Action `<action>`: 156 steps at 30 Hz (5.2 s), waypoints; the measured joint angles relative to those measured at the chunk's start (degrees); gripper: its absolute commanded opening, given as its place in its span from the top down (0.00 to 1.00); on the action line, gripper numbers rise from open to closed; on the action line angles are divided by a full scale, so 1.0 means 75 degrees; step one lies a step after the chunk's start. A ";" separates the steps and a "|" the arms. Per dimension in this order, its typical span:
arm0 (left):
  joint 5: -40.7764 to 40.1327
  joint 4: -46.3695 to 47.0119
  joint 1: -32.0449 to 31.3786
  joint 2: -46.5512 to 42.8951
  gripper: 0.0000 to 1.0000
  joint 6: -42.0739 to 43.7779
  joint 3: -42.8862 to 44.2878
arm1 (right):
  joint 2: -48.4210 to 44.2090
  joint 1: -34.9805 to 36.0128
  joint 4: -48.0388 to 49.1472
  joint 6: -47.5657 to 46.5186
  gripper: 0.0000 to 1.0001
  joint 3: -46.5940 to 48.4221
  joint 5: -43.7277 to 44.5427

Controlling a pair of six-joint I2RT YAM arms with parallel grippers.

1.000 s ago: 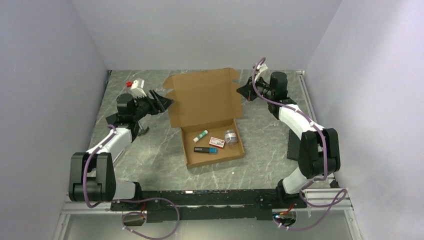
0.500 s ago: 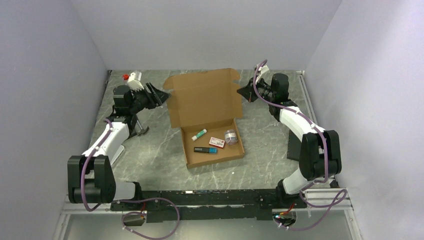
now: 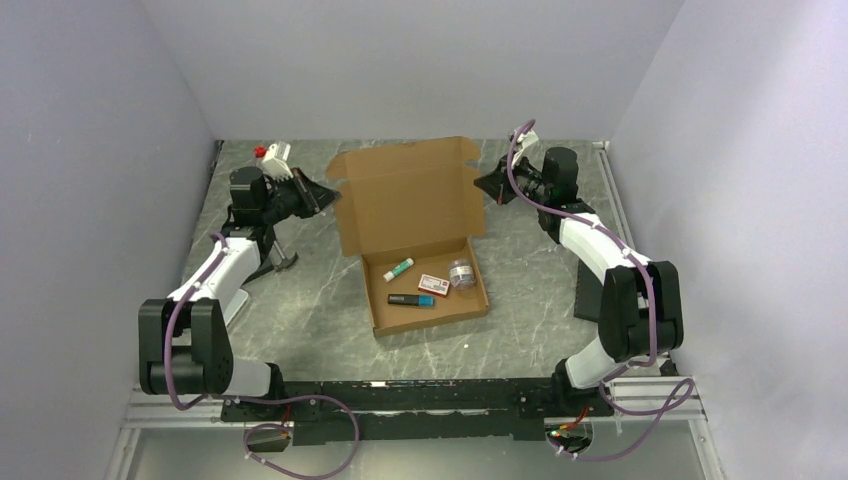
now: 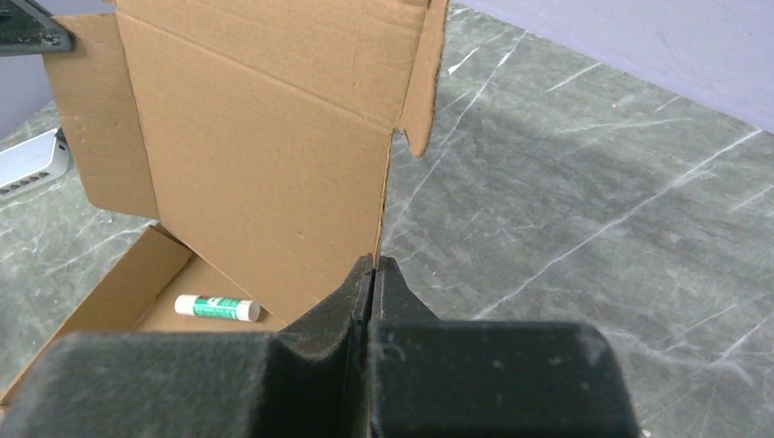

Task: Fold the paper box

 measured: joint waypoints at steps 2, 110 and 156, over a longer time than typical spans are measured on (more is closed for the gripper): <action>0.0064 -0.0020 -0.0006 -0.0003 1.00 0.0058 0.0000 | -0.0009 0.0000 -0.0006 0.0015 1.00 -0.0003 0.0003; -0.6965 0.2055 -0.3506 0.0510 1.00 0.5482 0.0178 | -0.0350 0.1486 0.0653 -0.0664 1.00 -0.0166 0.4033; -0.6840 0.3407 -0.4039 -0.0414 1.00 0.4762 -0.1443 | -0.0510 0.3322 0.3663 -0.0571 1.00 -0.2154 0.8285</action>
